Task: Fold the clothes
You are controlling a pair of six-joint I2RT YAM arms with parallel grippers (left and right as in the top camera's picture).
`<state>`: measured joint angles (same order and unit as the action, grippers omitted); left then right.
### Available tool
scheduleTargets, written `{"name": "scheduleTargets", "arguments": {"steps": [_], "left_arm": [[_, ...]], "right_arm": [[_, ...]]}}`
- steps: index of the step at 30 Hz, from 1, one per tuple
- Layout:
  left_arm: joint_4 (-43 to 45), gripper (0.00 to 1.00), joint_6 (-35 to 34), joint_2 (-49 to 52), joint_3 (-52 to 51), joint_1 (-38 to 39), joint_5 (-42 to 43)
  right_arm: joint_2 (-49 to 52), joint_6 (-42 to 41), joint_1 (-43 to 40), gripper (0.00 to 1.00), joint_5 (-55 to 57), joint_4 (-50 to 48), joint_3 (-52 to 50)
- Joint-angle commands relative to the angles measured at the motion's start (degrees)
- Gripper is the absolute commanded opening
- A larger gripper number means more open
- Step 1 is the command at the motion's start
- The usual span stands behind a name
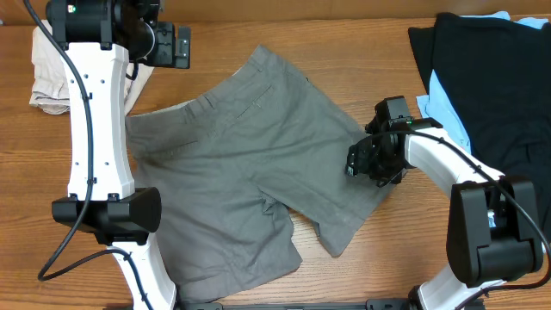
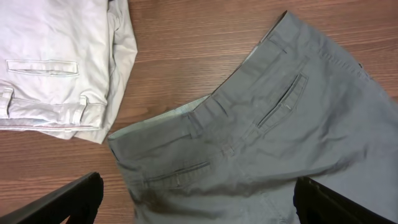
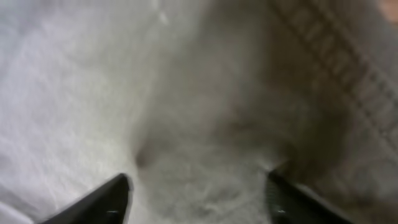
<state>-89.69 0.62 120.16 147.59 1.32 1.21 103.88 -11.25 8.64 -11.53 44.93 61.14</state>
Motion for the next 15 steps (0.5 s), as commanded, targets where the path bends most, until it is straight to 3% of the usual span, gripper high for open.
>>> {"name": "scheduleTargets", "arguments": {"steps": [1,3,5,9,15], "left_arm": [[0.2,1.00,1.1,0.6,-0.2,0.2,-0.8],[0.5,1.00,1.1,0.7,-0.6,0.2,-0.8],[1.0,1.00,1.1,0.8,-1.2,0.2,-0.8],[1.6,1.00,1.1,2.1,-1.3,0.2,-0.7],[3.7,1.00,1.1,6.1,-1.3,0.2,0.8]], "right_arm": [[2.0,0.8,0.3,0.56,3.4,-2.2,-2.0],[2.7,0.7,0.3,0.41,7.7,-3.5,-2.0],[3.8,-0.8,-0.2,0.13,12.5,-4.7,-1.9],[7.8,-0.9,-2.4,0.07,14.5,-7.7,-0.8],[17.5,-0.7,-4.1,0.07,14.5,-9.5,8.7]]}}
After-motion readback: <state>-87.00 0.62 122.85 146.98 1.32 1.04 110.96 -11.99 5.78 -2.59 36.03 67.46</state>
